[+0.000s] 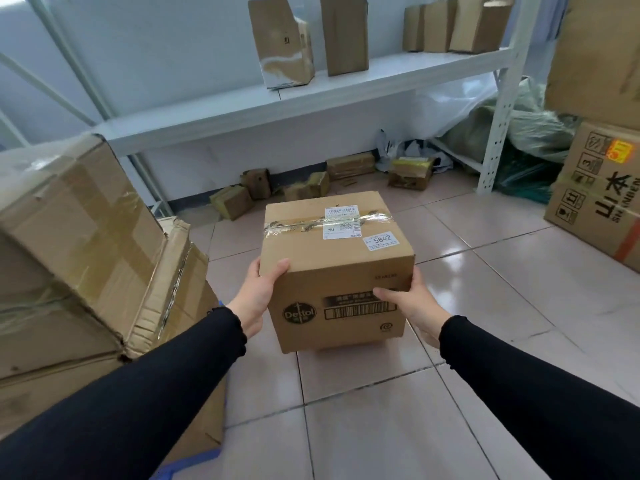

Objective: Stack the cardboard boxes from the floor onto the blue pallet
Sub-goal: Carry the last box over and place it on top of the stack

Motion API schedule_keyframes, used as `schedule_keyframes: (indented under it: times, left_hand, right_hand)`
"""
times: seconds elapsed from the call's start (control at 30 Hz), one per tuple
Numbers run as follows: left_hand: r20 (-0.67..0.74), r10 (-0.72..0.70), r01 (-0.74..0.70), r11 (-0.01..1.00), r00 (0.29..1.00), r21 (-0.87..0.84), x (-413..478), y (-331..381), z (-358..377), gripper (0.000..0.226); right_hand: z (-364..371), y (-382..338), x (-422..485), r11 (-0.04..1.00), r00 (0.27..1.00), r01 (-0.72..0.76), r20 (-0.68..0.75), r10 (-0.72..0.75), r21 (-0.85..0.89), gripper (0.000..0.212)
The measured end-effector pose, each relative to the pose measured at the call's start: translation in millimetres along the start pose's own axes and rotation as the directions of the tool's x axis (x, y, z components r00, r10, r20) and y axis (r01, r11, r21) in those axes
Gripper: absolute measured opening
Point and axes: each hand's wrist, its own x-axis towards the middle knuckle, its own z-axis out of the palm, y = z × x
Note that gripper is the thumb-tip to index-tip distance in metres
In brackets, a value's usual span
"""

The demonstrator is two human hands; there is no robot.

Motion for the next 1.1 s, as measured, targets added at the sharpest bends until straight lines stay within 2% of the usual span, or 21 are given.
schedule_keyframes:
  times: [0.23,0.4,0.53,0.63,0.7,0.9,1.1]
  left_hand:
    - [0.013,0.214,-0.214,0.976,0.977,-0.025,-54,146,0,0.071]
    - [-0.004,0.397,-0.396,0.913,0.918,-0.097,-114,277,-36,0.053]
    - [-0.063,0.556,-0.558,0.829,0.829,-0.024,-162,363,-105,0.053]
    - [-0.128,0.61,-0.613,0.79,0.782,0.021,-200,402,-173,0.029]
    - [-0.197,0.617,-0.618,0.784,0.762,0.067,-221,415,-223,0.025]
    - [-0.357,0.523,-0.51,0.849,0.774,0.138,-263,404,-370,0.046]
    - [-0.406,0.435,-0.379,0.9,0.804,0.213,-268,374,-432,0.05]
  right_hand:
    - [-9,-139,-46,0.961,0.956,0.277,-0.11,-0.273,0.017,0.077]
    - [9,-272,-93,0.864,0.855,0.5,-0.132,-0.502,-0.053,0.075]
    - [57,-362,-130,0.759,0.746,0.643,-0.136,-0.652,-0.106,0.068]
    - [113,-409,-160,0.662,0.661,0.728,-0.077,-0.747,-0.178,0.065]
    - [156,-426,-176,0.63,0.639,0.754,-0.015,-0.769,-0.184,0.069]
    - [277,-427,-223,0.577,0.605,0.794,0.153,-0.782,-0.193,0.07]
    - [333,-393,-228,0.583,0.623,0.78,0.199,-0.756,-0.226,0.077]
